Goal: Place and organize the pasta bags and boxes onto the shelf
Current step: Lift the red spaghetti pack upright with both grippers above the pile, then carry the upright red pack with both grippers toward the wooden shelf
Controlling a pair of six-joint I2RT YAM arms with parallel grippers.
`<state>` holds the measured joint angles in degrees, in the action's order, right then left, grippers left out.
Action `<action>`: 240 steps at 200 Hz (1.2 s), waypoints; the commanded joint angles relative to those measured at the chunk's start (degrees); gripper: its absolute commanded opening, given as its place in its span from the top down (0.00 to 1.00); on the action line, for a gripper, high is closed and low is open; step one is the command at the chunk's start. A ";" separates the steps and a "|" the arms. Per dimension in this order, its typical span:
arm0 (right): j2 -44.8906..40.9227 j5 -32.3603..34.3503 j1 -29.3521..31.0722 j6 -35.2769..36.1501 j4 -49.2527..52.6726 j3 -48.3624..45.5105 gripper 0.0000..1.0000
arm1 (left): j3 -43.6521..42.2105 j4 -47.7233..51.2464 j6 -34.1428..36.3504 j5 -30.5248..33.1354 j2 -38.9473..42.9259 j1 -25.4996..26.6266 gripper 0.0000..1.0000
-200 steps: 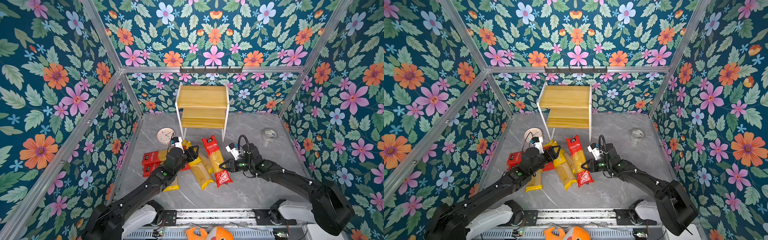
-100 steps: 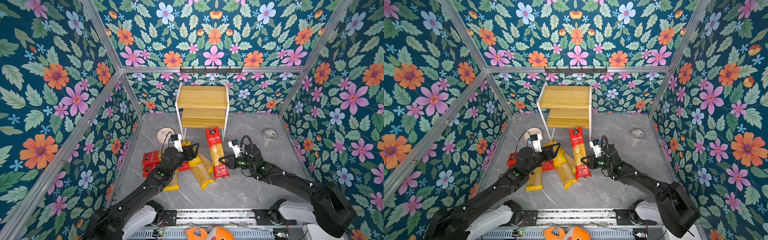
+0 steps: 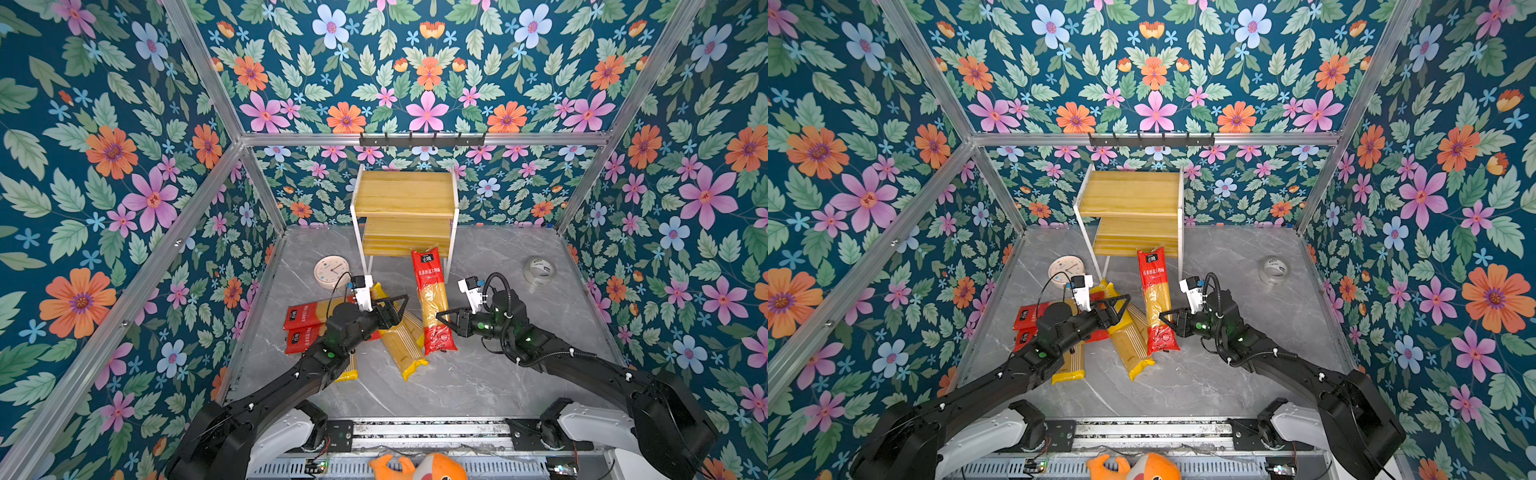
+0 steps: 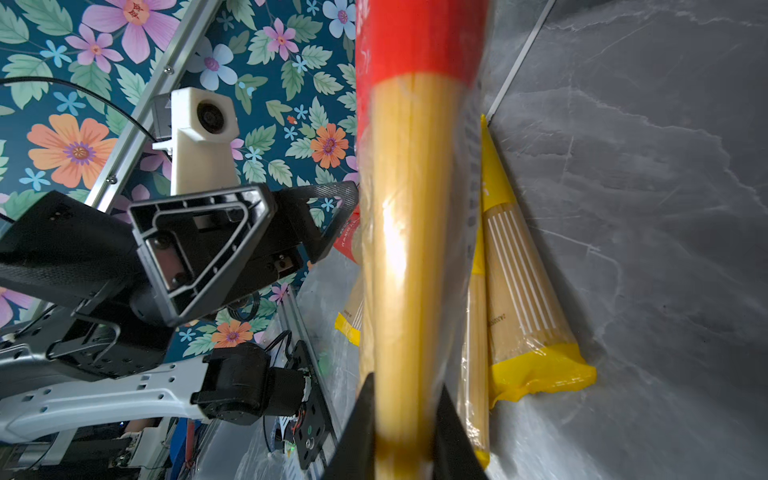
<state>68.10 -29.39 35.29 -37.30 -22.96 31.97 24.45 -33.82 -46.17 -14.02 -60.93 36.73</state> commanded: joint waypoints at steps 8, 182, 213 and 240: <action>-0.46 -0.55 1.25 -0.69 -9.86 1.85 1.00 | 1.72 -8.19 -0.07 -3.30 -3.78 0.75 0.17; 3.18 -7.31 2.94 -5.48 -8.40 8.11 0.78 | 8.32 -17.00 -1.07 -10.32 -10.76 1.59 0.62; 3.36 -7.97 2.91 -6.10 -8.19 8.05 0.66 | 9.20 -14.80 -0.63 -9.90 -9.12 1.29 0.76; 2.86 -8.32 2.90 -6.71 -7.10 7.81 0.53 | 9.88 -13.18 -0.90 -9.70 -6.99 0.22 0.80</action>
<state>71.48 -34.96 38.06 -42.50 -25.19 39.46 33.26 -44.97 -47.59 -23.05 -69.41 37.74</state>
